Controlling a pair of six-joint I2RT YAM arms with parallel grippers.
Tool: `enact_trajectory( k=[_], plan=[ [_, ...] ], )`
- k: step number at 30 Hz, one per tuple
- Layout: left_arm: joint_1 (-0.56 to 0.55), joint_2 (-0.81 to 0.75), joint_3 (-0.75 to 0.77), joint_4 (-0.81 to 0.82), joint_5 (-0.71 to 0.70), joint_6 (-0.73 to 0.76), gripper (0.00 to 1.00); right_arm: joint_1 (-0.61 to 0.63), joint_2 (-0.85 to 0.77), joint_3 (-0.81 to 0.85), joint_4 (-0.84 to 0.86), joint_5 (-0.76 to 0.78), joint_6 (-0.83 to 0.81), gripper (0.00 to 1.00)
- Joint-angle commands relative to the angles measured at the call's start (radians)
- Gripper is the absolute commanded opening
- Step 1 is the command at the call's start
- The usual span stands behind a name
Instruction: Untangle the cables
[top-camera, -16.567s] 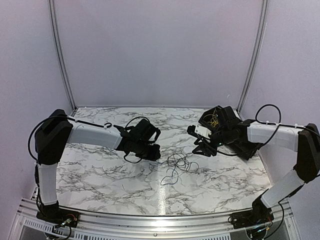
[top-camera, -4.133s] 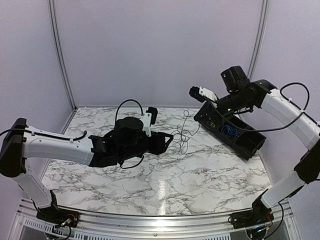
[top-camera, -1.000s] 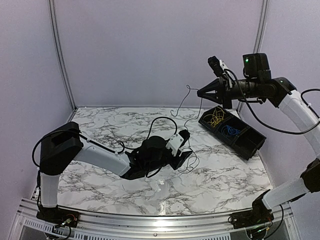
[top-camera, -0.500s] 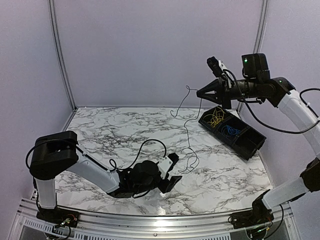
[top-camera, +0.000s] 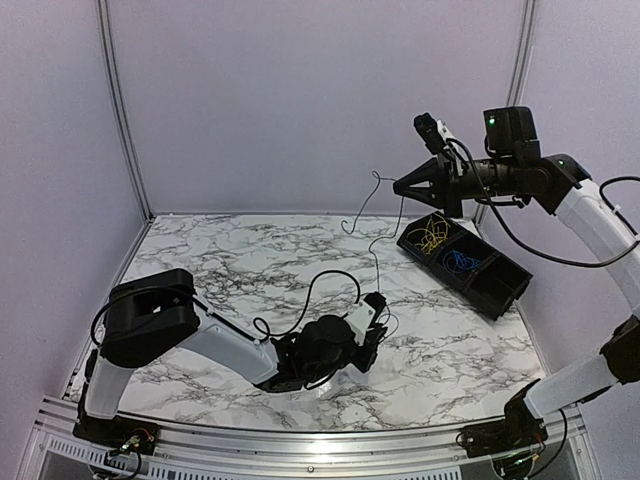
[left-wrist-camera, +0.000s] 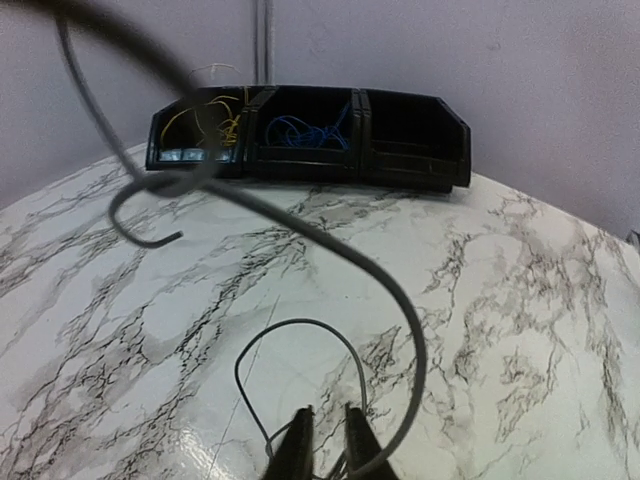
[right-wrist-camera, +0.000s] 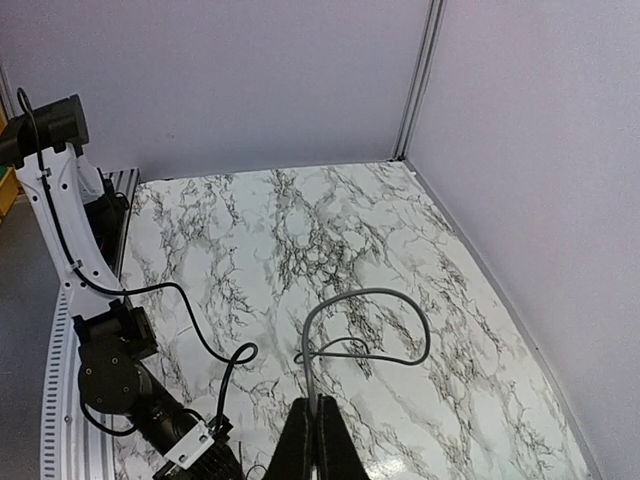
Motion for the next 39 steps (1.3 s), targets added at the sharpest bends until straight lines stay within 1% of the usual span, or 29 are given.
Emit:
enact_trajectory(
  k=[1,3,5,8,11,16,17,19,20,21,24,26,29,35,39],
  plan=[
    [0.001,-0.019,-0.029,0.051,-0.027,-0.010,0.00,-0.008,-0.024,0.047,0.000,0.057,-0.003,0.00],
    [-0.003,-0.037,-0.072,0.064,-0.020,-0.042,0.00,-0.015,-0.020,0.097,-0.008,0.153,-0.029,0.00],
    [-0.008,-0.051,-0.118,0.069,-0.017,-0.084,0.00,-0.042,-0.009,0.180,0.000,0.255,-0.041,0.00],
    [-0.020,-0.064,-0.184,0.082,-0.029,-0.136,0.00,-0.114,-0.013,0.267,0.080,0.333,-0.008,0.00],
    [-0.027,-0.079,-0.246,0.100,-0.058,-0.185,0.00,-0.140,-0.023,0.249,0.157,0.393,0.015,0.00],
    [-0.032,-0.116,-0.296,0.116,-0.088,-0.201,0.00,-0.160,-0.012,0.122,0.200,0.455,0.036,0.00],
    [-0.032,-0.123,-0.303,0.116,-0.092,-0.197,0.05,-0.166,-0.012,0.088,0.209,0.464,0.037,0.00],
    [-0.034,-0.139,-0.315,0.114,-0.105,-0.186,0.25,-0.189,-0.016,0.028,0.230,0.472,0.046,0.00],
    [-0.036,-0.150,-0.322,0.114,-0.116,-0.181,0.32,-0.206,-0.018,-0.001,0.240,0.470,0.054,0.00],
    [-0.038,-0.161,-0.331,0.115,-0.132,-0.177,0.37,-0.224,-0.020,-0.025,0.246,0.467,0.057,0.00],
    [-0.049,-0.190,-0.361,0.117,-0.198,-0.164,0.48,-0.290,-0.033,-0.107,0.261,0.439,0.083,0.00],
    [-0.058,-0.188,-0.374,0.118,-0.216,-0.155,0.53,-0.358,-0.047,-0.155,0.267,0.403,0.100,0.00],
    [-0.081,-0.158,-0.390,0.138,-0.236,-0.156,0.56,-0.443,-0.073,-0.209,0.268,0.377,0.104,0.00],
    [-0.169,-0.079,-0.401,0.219,-0.358,-0.145,0.58,-0.641,-0.109,-0.288,0.244,0.356,0.071,0.00],
    [-0.192,-0.052,-0.391,0.251,-0.412,-0.097,0.58,-0.772,-0.110,-0.349,0.236,0.325,0.041,0.00]
  ],
)
